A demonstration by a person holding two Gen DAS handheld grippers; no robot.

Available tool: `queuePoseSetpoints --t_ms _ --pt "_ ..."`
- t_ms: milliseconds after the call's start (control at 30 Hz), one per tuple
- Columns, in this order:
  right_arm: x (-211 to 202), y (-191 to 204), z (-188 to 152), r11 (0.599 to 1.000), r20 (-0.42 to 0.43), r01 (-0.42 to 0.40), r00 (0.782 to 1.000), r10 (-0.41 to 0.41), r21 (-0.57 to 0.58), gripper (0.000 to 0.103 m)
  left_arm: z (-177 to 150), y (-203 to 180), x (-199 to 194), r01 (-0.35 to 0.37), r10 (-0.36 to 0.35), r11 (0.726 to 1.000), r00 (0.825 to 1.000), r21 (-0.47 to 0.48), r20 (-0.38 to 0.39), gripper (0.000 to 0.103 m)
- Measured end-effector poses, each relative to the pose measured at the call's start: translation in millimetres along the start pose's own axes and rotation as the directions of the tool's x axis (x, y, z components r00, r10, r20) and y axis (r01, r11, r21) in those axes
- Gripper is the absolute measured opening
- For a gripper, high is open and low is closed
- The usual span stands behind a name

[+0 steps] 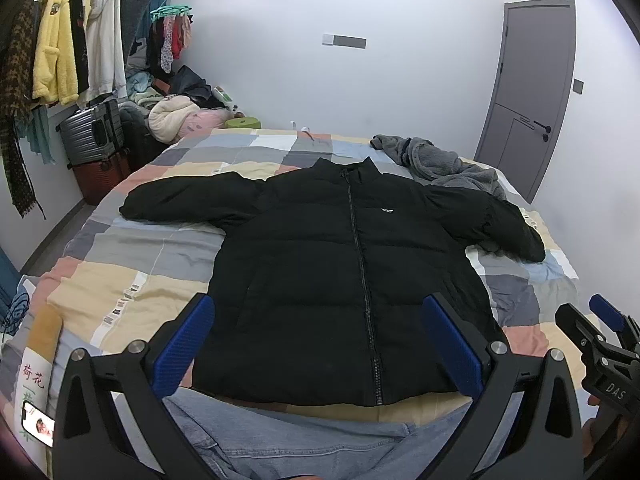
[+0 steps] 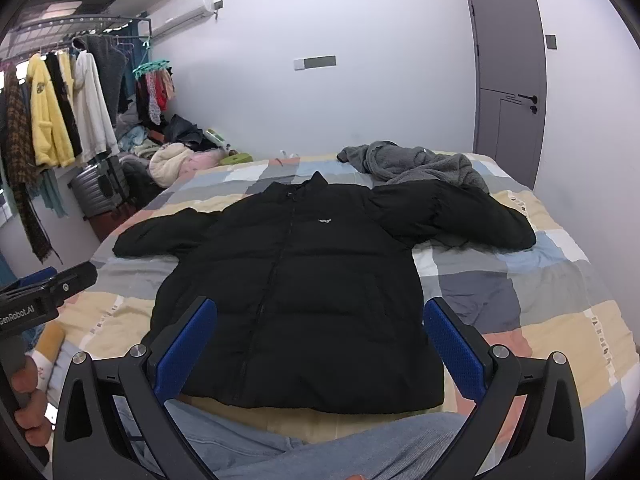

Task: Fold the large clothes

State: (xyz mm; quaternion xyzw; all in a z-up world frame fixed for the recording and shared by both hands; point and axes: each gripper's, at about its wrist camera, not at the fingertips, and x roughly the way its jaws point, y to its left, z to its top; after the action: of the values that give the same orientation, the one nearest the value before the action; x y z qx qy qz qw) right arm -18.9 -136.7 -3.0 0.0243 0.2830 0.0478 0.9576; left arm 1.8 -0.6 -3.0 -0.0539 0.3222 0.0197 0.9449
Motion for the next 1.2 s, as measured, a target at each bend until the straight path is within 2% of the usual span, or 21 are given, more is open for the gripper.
queuePoseSetpoints --t_ms 1200 --pt "-1.6 -1.7 -1.4 1.000 0.001 -0.005 1.000 0.005 0.004 0.103 -2.8 -12.2 5.1 0.017 -0.017 1.000 1.000 0.001 -0.026 0.103"
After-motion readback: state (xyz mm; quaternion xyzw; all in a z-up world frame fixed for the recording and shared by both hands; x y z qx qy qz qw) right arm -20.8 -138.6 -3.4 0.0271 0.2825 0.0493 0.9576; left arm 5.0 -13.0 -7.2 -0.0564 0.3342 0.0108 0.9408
